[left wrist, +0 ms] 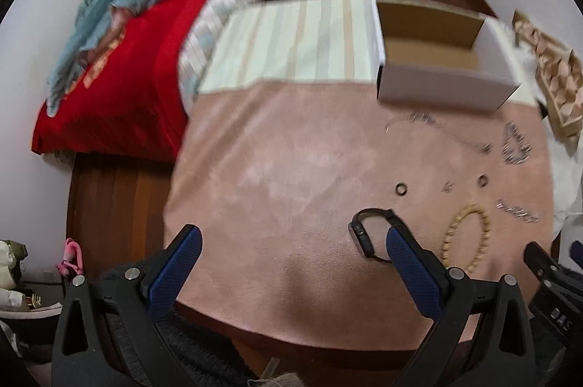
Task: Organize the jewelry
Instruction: 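Grasp the wooden bead bracelet with the right tool while the left tool grasps the black watch band, then carry both items into the white box and open both tools, then move both tools back over the remaining jewelry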
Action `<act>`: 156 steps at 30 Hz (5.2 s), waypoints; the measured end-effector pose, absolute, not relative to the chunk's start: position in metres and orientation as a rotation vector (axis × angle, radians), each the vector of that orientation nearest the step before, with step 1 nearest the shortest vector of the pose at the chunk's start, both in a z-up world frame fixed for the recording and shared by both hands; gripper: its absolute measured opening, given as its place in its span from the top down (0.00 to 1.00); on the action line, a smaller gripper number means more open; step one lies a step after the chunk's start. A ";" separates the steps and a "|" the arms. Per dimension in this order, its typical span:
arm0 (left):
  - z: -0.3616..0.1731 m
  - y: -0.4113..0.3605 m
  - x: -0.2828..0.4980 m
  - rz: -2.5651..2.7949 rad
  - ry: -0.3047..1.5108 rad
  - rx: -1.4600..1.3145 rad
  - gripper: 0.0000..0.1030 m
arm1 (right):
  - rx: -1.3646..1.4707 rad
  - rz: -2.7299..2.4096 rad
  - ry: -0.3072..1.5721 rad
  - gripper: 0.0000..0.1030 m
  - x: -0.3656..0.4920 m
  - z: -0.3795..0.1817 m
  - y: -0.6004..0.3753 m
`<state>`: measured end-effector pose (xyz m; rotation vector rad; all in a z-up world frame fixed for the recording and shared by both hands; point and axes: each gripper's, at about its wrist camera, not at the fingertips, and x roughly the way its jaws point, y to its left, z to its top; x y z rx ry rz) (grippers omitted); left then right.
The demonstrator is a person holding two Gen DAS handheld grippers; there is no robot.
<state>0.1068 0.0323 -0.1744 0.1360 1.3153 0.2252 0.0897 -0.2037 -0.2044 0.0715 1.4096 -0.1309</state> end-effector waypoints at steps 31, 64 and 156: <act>-0.272 -0.001 0.105 0.003 1.424 0.193 0.90 | -0.030 -0.113 1.420 0.90 0.080 -0.271 -0.179; -0.121 -0.027 0.150 -0.101 1.131 0.065 0.91 | 0.093 0.036 1.037 0.92 0.129 -0.121 -0.186; -0.067 0.013 0.107 0.153 0.874 0.047 0.00 | 0.151 -0.055 0.957 0.00 0.092 -0.072 -0.215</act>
